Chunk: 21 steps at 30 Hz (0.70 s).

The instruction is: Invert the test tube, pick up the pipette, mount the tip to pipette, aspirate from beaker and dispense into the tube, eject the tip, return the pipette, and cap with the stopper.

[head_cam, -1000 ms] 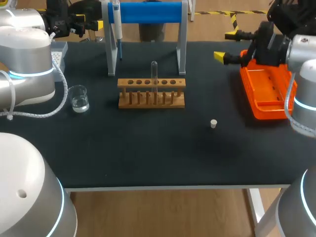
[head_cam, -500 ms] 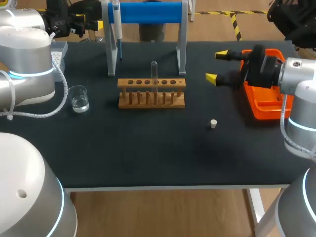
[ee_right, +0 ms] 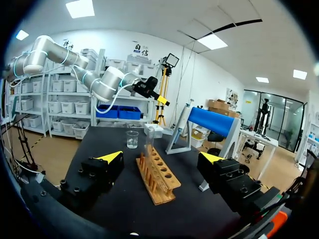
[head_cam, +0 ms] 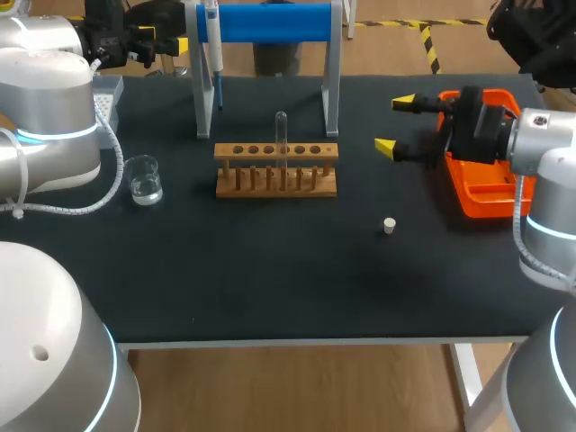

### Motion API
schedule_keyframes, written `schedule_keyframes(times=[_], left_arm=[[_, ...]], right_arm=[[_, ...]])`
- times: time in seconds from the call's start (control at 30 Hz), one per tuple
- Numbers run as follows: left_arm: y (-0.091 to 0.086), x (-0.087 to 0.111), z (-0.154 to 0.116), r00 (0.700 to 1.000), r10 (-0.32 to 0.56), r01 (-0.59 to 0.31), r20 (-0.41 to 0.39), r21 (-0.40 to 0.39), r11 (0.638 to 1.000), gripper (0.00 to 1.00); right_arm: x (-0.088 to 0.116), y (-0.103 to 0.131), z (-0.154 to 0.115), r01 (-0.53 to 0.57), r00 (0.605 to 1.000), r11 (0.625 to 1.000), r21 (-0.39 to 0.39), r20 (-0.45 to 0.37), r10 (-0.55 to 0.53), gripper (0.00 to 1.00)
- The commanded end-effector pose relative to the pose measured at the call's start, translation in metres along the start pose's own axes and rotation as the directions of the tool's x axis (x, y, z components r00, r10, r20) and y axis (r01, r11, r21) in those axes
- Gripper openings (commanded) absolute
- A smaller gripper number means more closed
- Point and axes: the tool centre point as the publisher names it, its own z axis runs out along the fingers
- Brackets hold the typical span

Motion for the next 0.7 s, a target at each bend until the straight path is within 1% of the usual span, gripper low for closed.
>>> schedule_keyframes(times=[0.03,0.07,0.1,0.23,0.27,0.43,0.5,0.63,0.7], left_arm=[[0.0,0.0,0.0,1.0,0.0,0.0,0.0,0.0,1.0,1.0],[0.0,0.0,0.0,1.0,0.0,0.0,0.0,0.0,1.0,1.0],[0.004,0.005,-0.002,1.0,0.013,-0.013,-0.007,0.007,1.0,1.0],[0.025,0.027,-0.012,0.998,0.051,-0.051,-0.033,0.019,0.999,1.0],[0.032,0.036,-0.017,0.997,0.068,-0.067,-0.046,0.026,0.997,1.0],[0.053,0.065,-0.034,0.986,0.132,-0.126,-0.097,0.066,0.99,1.0],[0.058,0.074,-0.039,0.979,0.163,-0.153,-0.121,0.086,0.984,1.0],[0.065,0.094,-0.049,0.956,0.237,-0.214,-0.175,0.14,0.967,1.0],[0.068,0.103,-0.052,0.944,0.264,-0.237,-0.196,0.152,0.959,1.0]], right_arm=[[0.001,0.0,0.0,0.001,1.0,1.0,0.0,0.002,-0.001,1.0],[0.001,0.0,0.0,0.001,1.0,1.0,0.0,0.002,-0.001,1.0],[0.001,0.0,0.0,0.001,1.0,1.0,0.0,0.002,-0.001,1.0],[0.001,0.0,0.0,0.001,1.0,1.0,0.0,0.002,-0.001,1.0],[0.001,0.0,0.0,0.001,1.0,1.0,0.0,0.002,-0.001,1.0],[0.001,0.0,0.0,0.001,1.0,1.0,0.0,0.002,-0.001,1.0],[0.001,0.0,0.0,0.001,1.0,1.0,0.0,0.002,-0.001,1.0],[0.001,0.0,0.0,0.001,1.0,1.0,0.0,0.002,-0.001,1.0],[0.001,0.0,0.0,0.001,1.0,1.0,0.0,0.002,-0.001,1.0]])
